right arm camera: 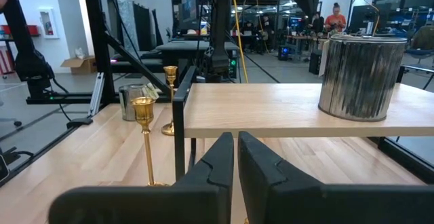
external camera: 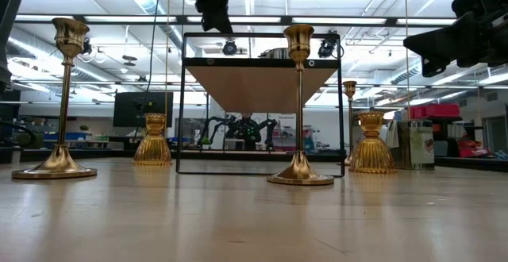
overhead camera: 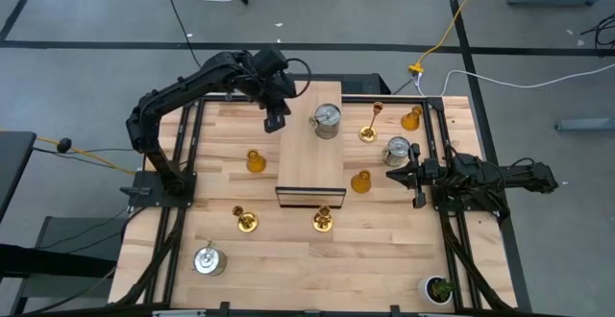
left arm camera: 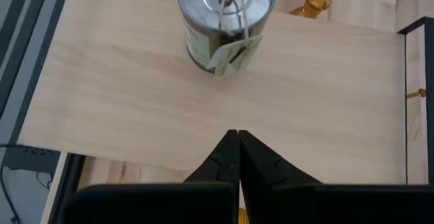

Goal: Pick & Place candle stick holders
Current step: Put the left orange glass candle holder on the shelf

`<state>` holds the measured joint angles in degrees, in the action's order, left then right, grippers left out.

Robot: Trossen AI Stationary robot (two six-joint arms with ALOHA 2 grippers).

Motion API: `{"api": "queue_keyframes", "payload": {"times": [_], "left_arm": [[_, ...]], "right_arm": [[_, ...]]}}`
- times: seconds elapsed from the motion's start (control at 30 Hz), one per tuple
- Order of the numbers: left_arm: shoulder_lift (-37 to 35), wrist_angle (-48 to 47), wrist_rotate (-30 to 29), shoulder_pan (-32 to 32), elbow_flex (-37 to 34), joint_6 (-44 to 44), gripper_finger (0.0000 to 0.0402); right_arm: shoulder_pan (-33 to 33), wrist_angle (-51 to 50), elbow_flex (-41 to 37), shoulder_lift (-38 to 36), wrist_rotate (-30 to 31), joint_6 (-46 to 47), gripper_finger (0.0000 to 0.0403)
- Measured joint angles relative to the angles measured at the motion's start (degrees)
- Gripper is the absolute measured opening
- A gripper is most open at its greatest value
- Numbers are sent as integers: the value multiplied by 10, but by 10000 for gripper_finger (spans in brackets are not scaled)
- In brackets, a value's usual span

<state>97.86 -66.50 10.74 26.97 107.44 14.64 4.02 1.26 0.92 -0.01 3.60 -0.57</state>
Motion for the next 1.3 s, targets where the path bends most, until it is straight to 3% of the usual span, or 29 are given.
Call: {"api": "queue_keyframes", "payload": {"times": [0.27, 0.53, 0.8, 1.07, 1.3], "left_arm": [[0, 22, 0, -2, -7, 0, 3], [-97, 143, 29, -1, -181, -27, 3], [-215, 188, -4, -1, -325, -59, 4], [-297, 200, -21, -1, -429, -67, 9], [-340, 204, -21, -1, -480, -71, 11]], "right_arm": [[0, 0, 0, 0, 0, 0, 27], [0, 0, 0, 0, 2, 0, 27], [0, 0, 0, 0, 1, 0, 27], [0, 0, 0, 0, -1, 0, 27], [0, 0, 0, 0, 0, 0, 27]]}}
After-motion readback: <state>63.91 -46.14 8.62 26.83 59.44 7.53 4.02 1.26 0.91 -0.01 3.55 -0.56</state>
